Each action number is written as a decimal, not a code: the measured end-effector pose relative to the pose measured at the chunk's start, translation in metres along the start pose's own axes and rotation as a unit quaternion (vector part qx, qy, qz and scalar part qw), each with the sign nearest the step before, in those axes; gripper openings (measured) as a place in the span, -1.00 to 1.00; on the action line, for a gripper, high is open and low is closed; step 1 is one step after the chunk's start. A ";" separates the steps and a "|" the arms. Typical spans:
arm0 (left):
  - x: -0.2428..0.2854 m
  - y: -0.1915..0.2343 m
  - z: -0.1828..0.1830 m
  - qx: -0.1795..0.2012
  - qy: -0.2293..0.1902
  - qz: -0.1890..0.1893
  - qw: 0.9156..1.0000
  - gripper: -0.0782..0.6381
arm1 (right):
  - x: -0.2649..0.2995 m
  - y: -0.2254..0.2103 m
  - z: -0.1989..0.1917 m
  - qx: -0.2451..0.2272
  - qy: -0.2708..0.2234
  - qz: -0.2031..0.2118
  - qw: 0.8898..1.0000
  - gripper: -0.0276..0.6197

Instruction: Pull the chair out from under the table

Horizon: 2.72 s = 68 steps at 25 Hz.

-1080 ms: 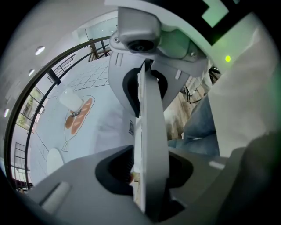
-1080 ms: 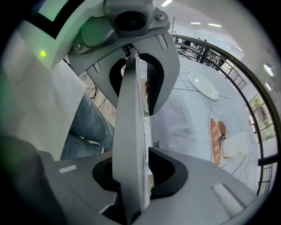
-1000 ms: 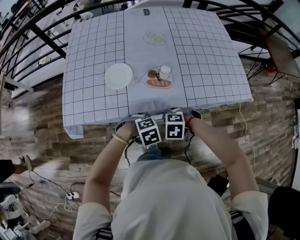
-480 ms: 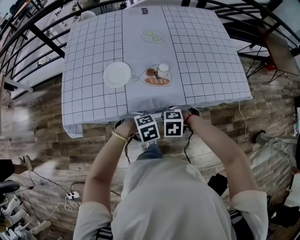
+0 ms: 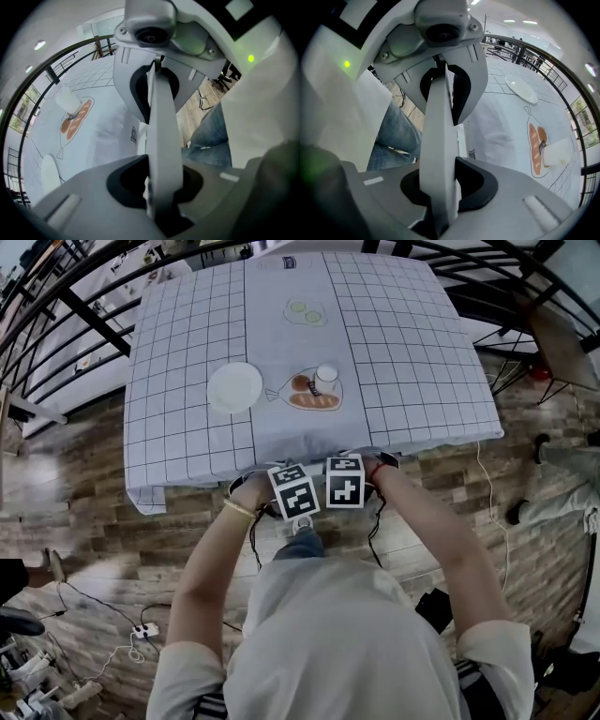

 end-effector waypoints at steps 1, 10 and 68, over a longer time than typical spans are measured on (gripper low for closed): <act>0.000 -0.001 0.000 0.002 0.000 -0.001 1.000 -0.55 | 0.000 0.001 0.000 0.002 0.000 0.001 1.000 -0.68; 0.000 -0.013 0.001 0.009 0.000 -0.011 1.000 -0.55 | -0.001 0.015 -0.001 0.015 0.000 0.007 1.000 -0.68; 0.013 -0.173 0.012 0.002 -0.001 -0.024 1.000 -0.55 | -0.010 0.174 -0.018 0.009 0.003 0.025 1.000 -0.67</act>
Point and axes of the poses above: the fingertips, and each gripper's own axes: x forward along the fingers, y to its left, z out of its top, the point moved 4 cm from there along -x, backward along the fingers, and after that the axes turned 3 degrees about -z, right-handed, at the moved point
